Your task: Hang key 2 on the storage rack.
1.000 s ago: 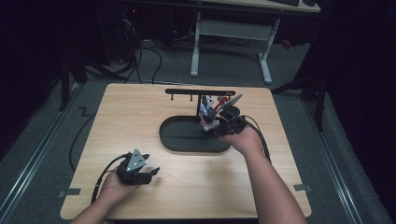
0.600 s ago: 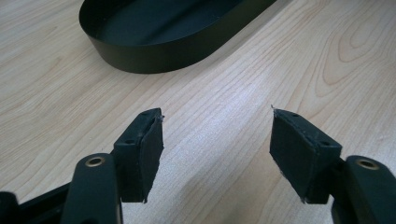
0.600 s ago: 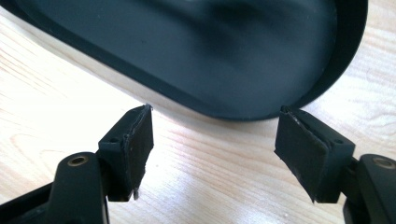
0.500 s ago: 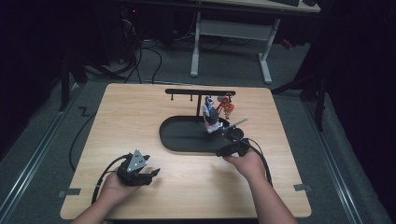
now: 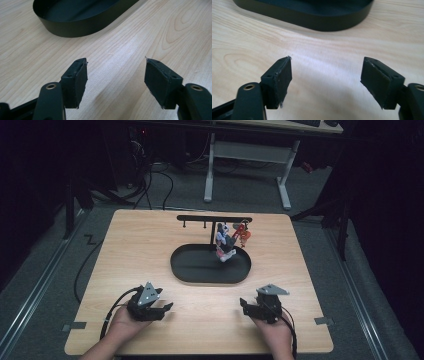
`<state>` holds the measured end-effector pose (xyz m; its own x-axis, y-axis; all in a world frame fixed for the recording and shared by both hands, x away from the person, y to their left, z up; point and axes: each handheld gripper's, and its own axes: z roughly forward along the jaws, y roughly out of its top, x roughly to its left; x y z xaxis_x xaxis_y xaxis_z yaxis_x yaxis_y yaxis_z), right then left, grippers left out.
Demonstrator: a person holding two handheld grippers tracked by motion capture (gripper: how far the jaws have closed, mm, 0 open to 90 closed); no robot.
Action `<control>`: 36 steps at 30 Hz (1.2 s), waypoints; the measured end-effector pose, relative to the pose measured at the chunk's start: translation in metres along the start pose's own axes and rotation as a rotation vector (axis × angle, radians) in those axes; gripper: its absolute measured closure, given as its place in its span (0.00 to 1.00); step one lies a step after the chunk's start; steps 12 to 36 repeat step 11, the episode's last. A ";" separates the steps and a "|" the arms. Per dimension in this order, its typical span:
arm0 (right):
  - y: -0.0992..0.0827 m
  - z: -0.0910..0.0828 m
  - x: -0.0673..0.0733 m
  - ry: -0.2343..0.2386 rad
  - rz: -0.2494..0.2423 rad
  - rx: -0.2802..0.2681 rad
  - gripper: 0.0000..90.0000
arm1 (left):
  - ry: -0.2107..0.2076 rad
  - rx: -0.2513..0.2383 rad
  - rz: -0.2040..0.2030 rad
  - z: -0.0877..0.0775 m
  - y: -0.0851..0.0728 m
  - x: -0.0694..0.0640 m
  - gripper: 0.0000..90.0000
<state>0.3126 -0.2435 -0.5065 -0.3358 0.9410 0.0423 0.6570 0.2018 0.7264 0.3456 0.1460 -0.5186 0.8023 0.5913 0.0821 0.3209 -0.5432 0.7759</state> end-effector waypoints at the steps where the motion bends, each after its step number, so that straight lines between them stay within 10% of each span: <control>1: -0.020 -0.009 0.003 -0.023 0.015 -0.070 0.27 | -0.003 0.000 0.000 0.000 0.000 -0.001 0.39; 6: -0.031 -0.016 0.005 -0.050 -0.044 -0.041 0.22 | -0.008 0.001 0.005 0.003 0.002 -0.006 0.38; 9: -0.031 -0.015 -0.002 -0.030 0.019 -0.081 0.19 | -0.010 -0.001 0.009 0.004 0.003 -0.008 0.38; 36: -0.031 -0.015 -0.002 -0.037 0.012 -0.085 0.18 | -0.009 -0.002 0.013 0.003 0.002 -0.008 0.37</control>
